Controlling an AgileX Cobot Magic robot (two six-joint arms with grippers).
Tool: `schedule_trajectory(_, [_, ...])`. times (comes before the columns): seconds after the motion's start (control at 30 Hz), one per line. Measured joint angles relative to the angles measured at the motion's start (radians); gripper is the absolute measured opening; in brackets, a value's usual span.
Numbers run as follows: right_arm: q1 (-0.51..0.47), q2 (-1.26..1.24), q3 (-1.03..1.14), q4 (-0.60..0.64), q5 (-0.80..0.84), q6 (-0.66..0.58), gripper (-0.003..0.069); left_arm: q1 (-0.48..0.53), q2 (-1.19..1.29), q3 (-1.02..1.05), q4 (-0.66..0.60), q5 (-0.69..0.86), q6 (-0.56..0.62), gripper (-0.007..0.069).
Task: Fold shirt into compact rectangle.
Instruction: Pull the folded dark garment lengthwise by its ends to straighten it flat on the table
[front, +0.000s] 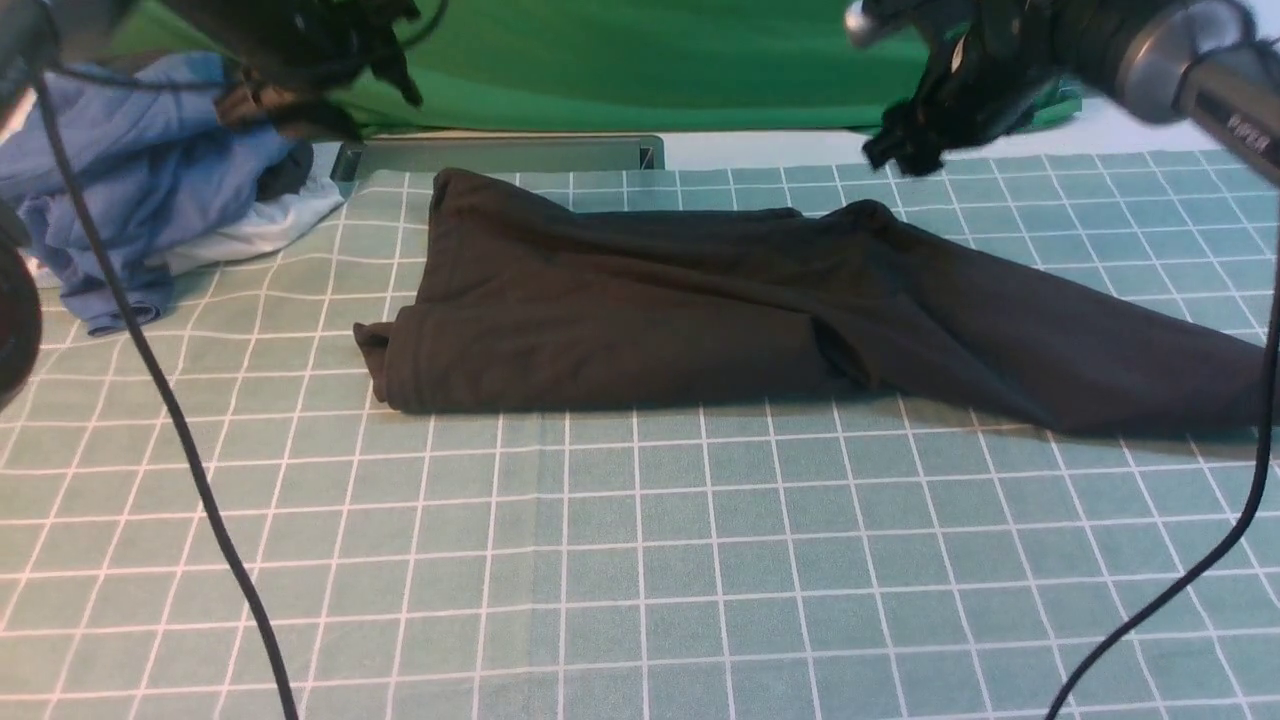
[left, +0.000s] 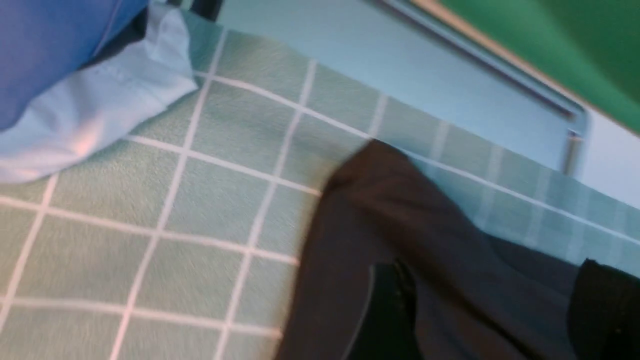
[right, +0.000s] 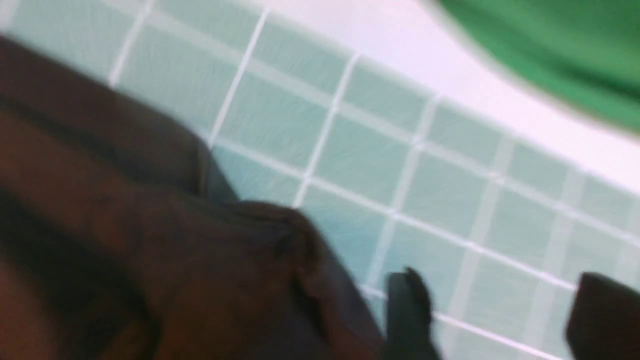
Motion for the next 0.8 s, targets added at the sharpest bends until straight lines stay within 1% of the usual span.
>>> schedule_trajectory(0.03, [0.001, -0.013, -0.045, 0.000, 0.056, -0.004, 0.0343, 0.000, -0.007, -0.051, -0.004, 0.060, 0.000, 0.0462])
schedule_trajectory(0.07, [0.001, -0.020, -0.060, 0.000, 0.075, -0.009, 0.0314, 0.000, -0.008, -0.058, -0.004, 0.078, -0.001, 0.0463])
schedule_trajectory(0.1, [0.001, -0.038, -0.128, 0.001, 0.178, -0.033, 0.0151, 0.000, -0.016, -0.112, -0.013, 0.123, -0.001, 0.0451])
schedule_trajectory(0.13, [0.001, -0.046, -0.156, 0.002, 0.215, -0.039, 0.0106, 0.000, -0.023, -0.124, -0.014, 0.132, -0.003, 0.0428])
schedule_trajectory(0.17, [0.001, -0.049, -0.169, 0.004, 0.223, -0.043, 0.0098, 0.000, -0.024, -0.124, -0.015, 0.134, -0.004, 0.0424])
schedule_trajectory(0.2, [0.000, -0.067, -0.200, 0.008, 0.260, -0.054, 0.0050, 0.000, -0.038, -0.122, -0.032, 0.143, -0.004, 0.0361])
schedule_trajectory(0.23, [0.000, -0.083, -0.206, 0.010, 0.271, -0.058, 0.0034, 0.000, -0.050, -0.105, -0.053, 0.145, 0.004, 0.0309])
schedule_trajectory(0.3, [0.000, -0.125, -0.193, 0.025, 0.286, -0.059, 0.0026, 0.000, -0.092, -0.031, -0.094, 0.144, 0.043, 0.0185])
schedule_trajectory(0.33, [0.000, -0.149, -0.180, 0.035, 0.287, -0.060, 0.0026, -0.001, -0.111, 0.021, -0.106, 0.144, 0.057, 0.0146])
schedule_trajectory(0.37, [0.000, -0.196, -0.134, 0.052, 0.287, -0.060, 0.0025, -0.004, -0.162, 0.117, -0.120, 0.143, 0.073, 0.0082])
schedule_trajectory(0.4, [0.000, -0.225, -0.089, 0.062, 0.286, -0.060, 0.0025, -0.005, -0.187, 0.173, -0.125, 0.142, 0.079, 0.0055])
schedule_trajectory(0.43, [0.000, -0.281, -0.031, 0.079, 0.286, -0.060, 0.0025, -0.010, -0.232, 0.271, -0.128, 0.142, 0.084, 0.0034])
schedule_trajectory(0.5, [0.000, -0.417, 0.160, 0.105, 0.284, -0.060, 0.0025, -0.021, -0.306, 0.444, -0.128, 0.148, 0.091, 0.0017])
schedule_trajectory(0.53, [0.000, -0.490, 0.289, 0.114, 0.285, -0.060, 0.0025, -0.027, -0.345, 0.558, -0.121, 0.154, 0.103, 0.0014])
schedule_trajectory(0.6, [0.000, -0.632, 0.505, 0.127, 0.275, -0.055, 0.0025, -0.036, -0.390, 0.666, -0.104, 0.135, 0.106, 0.0019])
schedule_trajectory(0.63, [0.000, -0.684, 0.568, 0.129, 0.255, -0.046, 0.0025, -0.037, -0.397, 0.699, -0.098, 0.122, 0.107, 0.0022])
schedule_trajectory(0.67, [0.000, -0.757, 0.688, 0.131, 0.218, -0.030, 0.0025, -0.037, -0.404, 0.727, -0.084, 0.088, 0.109, 0.0030])
schedule_trajectory(0.73, [0.000, -0.858, 0.862, 0.141, 0.118, 0.003, 0.0025, -0.039, -0.394, 0.750, -0.041, 0.034, 0.109, 0.0059])
schedule_trajectory(0.77, [0.000, -0.867, 0.878, 0.141, 0.108, 0.003, 0.0025, -0.040, -0.391, 0.752, -0.031, 0.030, 0.109, 0.0068])
schedule_trajectory(0.8, [0.000, -0.922, 0.972, 0.147, 0.045, 0.027, 0.0025, -0.046, -0.365, 0.757, 0.016, -0.006, 0.109, 0.0109])
